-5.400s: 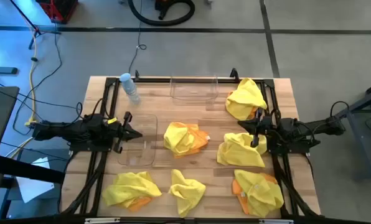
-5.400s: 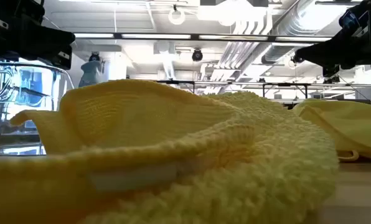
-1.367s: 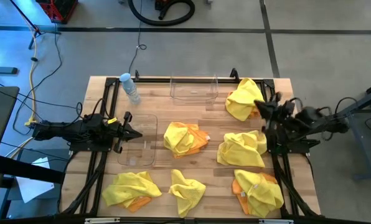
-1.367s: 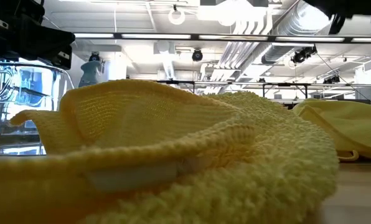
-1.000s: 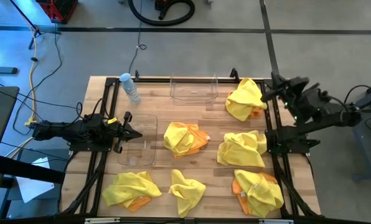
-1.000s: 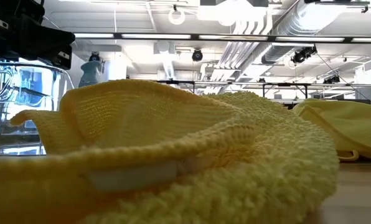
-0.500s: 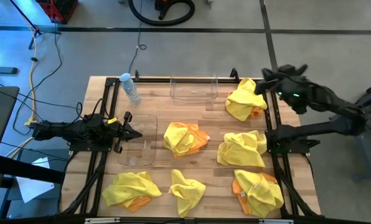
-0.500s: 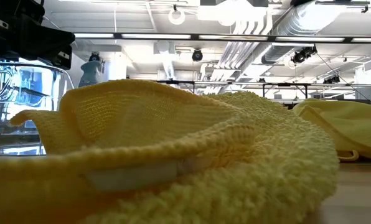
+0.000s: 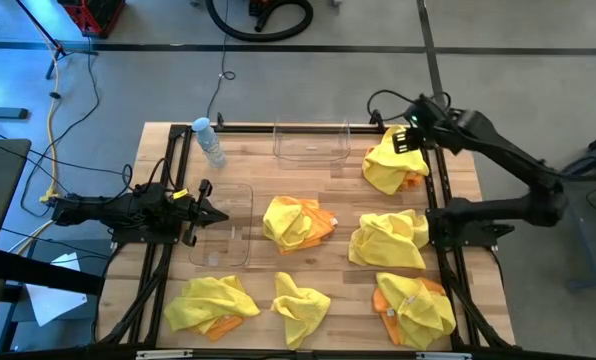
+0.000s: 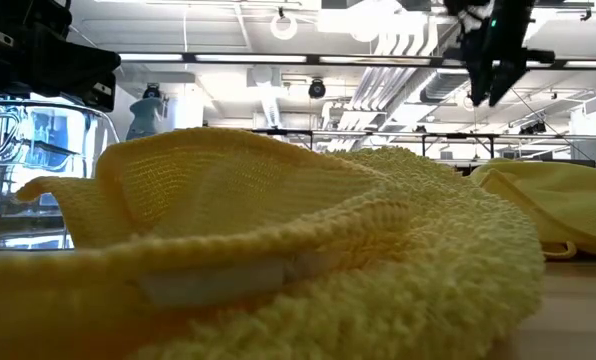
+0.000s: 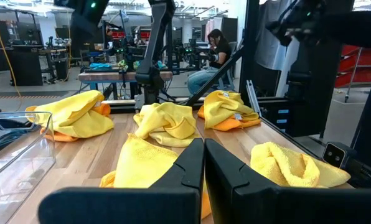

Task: Sort microfiber towel by color & place in baskets
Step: Put the yellow microfiber towel into the top transparent bin

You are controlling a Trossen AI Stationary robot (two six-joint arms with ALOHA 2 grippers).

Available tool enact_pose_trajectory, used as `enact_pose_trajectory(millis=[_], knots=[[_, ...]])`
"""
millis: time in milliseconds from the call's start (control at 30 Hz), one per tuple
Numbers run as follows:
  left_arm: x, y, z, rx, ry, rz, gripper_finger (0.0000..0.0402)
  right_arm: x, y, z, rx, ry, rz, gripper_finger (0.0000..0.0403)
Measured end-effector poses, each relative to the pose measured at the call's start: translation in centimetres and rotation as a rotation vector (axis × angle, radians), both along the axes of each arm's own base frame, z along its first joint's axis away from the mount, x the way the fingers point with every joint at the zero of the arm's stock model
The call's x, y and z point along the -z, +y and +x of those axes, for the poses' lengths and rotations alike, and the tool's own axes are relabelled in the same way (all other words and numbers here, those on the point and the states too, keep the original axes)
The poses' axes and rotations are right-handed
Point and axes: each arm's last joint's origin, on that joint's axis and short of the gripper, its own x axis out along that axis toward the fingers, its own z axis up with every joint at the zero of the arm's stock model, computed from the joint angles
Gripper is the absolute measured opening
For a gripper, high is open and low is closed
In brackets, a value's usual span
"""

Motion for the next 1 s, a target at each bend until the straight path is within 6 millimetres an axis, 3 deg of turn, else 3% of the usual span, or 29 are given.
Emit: enact_pose_trajectory(millis=[167, 333, 600, 1000], knots=[[0.0, 0.0, 0.0, 0.000, 0.000, 0.000, 0.0001, 2.2, -2.9, 0.1, 0.014, 0.101, 0.142, 0.0200], [0.0, 0.0, 0.0, 0.000, 0.000, 0.000, 0.0001, 5.5, -4.9, -0.7, 0.006, 0.089, 0.222, 0.0226], [0.0, 0.0, 0.0, 0.000, 0.000, 0.000, 0.0001, 7.3, -5.4, -0.4, -0.004, 0.039, 0.229, 0.0232], [0.0, 0.0, 0.0, 0.000, 0.000, 0.000, 0.0001, 12.5, -6.4, 0.6, -0.028, 0.028, 0.375, 0.0232]])
